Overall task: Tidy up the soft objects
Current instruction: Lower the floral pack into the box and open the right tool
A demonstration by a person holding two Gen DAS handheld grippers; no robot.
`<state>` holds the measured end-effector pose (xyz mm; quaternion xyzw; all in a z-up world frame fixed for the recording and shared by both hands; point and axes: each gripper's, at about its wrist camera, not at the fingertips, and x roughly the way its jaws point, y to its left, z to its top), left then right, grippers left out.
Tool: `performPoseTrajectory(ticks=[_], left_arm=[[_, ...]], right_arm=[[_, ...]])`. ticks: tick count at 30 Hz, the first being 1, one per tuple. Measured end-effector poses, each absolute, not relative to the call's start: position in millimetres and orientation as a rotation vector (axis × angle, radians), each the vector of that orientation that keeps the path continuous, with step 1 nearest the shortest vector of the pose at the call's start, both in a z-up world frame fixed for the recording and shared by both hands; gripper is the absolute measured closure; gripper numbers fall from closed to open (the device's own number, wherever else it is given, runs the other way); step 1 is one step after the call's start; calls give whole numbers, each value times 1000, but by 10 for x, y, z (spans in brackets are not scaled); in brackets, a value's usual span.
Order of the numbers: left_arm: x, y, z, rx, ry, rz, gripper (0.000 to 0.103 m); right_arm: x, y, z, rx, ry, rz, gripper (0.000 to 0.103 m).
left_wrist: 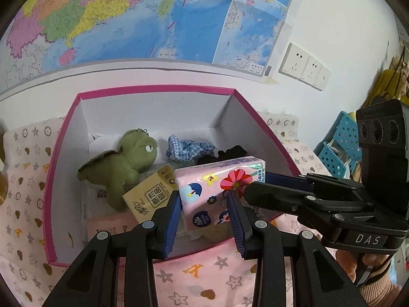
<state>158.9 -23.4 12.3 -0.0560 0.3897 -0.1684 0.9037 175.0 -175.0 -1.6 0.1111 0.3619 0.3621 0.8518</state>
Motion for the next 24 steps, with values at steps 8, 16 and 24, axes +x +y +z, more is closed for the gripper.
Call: performPoseTrajectory(ticks=[8, 16, 24], left_arm=[[1629, -241, 64, -115, 825, -336, 67], [1713, -214, -29, -123, 855, -319, 67], [1607, -118, -44, -117, 828, -254, 37]], right_arm=[[1804, -1738, -79, 241, 787, 752, 70], [1841, -1698, -121, 244, 809, 743, 70], [1694, -1711, -77, 209, 753, 687, 60]])
